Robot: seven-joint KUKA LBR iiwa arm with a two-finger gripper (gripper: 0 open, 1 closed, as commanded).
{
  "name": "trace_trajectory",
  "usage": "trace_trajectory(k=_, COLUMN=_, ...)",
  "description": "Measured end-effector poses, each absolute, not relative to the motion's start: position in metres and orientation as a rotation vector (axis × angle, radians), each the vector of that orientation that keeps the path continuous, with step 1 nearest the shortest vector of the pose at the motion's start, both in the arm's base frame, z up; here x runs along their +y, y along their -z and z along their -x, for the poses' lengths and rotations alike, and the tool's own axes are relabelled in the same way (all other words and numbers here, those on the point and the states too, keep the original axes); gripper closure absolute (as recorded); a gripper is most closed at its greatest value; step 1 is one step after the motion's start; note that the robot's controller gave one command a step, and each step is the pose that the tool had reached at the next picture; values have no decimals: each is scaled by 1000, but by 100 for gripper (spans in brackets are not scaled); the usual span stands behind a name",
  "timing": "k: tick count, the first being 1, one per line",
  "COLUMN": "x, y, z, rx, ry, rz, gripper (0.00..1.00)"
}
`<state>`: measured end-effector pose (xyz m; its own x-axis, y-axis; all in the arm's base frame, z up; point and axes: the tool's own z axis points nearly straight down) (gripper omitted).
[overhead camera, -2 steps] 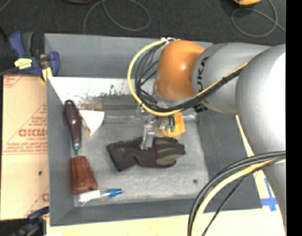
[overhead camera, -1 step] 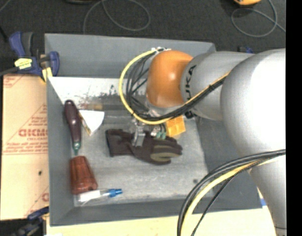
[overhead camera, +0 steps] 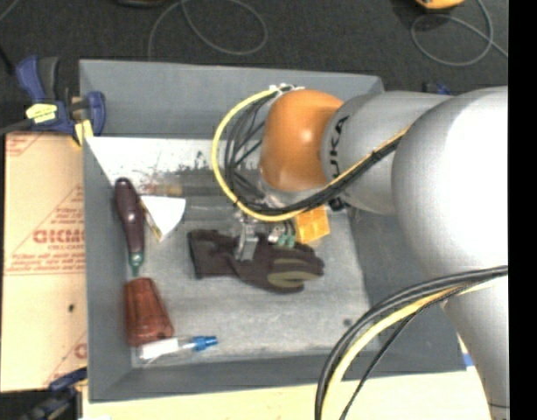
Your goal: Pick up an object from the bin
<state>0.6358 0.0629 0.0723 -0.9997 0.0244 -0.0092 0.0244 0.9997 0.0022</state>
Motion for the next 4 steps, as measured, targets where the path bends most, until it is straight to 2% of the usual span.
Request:
trace_trajectory(k=1, x=63, y=-72, z=-636, rx=3132, ry=-3, rz=-39, gripper=100)
trace_trajectory(k=2, x=61, y=-179, z=-633, rx=3128, ry=-2, rz=-8, gripper=100)
trace_trajectory(k=3, x=61, y=-178, z=-633, rx=3129, ry=-2, rz=-8, gripper=100)
trace_trajectory(k=4, x=62, y=-221, z=-638, rx=3134, ry=-1, rz=-12, gripper=100)
